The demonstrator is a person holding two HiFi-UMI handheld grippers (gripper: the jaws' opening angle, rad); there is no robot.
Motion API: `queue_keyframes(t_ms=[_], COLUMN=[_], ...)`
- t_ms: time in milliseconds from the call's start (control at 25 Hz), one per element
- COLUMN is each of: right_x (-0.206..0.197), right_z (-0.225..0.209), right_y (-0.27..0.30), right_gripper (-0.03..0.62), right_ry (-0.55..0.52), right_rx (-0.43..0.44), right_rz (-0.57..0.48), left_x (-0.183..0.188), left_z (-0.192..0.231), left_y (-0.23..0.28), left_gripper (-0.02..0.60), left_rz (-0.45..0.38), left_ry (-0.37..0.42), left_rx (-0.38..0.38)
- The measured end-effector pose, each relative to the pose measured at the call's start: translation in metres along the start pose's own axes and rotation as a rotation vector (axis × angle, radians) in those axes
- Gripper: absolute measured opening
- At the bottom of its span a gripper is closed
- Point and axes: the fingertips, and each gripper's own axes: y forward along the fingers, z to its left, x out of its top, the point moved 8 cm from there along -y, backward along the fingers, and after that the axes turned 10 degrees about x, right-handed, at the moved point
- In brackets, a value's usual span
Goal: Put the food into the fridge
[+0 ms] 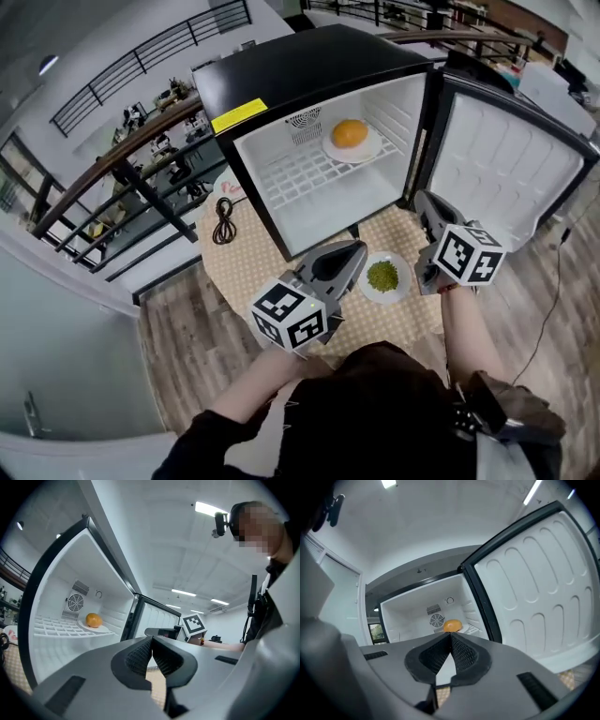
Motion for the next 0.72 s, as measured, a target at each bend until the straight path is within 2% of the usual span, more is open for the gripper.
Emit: queue_keyframes(t_ms=[120,240,480,720], right_x=[-0.014,-0.029,-0.06,-0.088], right_z=[0.037,0.074,0.135,0.179], right_y=[-0.031,-0.058,-0.102,-0.135], right_gripper=[0.015,0.015,0.015,0.015], right_ry=[0.002,0.005,0.046,0.051], right_rx=[-0.039,-0.067,-0.148,-0.197], right_rz=[-0.027,-0.05,-0.087,-0.072], left_x=[0.002,0.009,0.007,-0.009], left_z=[-0.008,-0.012,-0.02,-0.037], left_y=[-0.02,-0.049,-0.1,-0.133], left_gripper=[0.012,0.013,0.013,0.012], left_rz=[0.024,0.036,0.042,0.069], left_ry=[0.033,0.057,0.059,0.031], left_rx=[-0.098,-0.139,-0.242,-0.326])
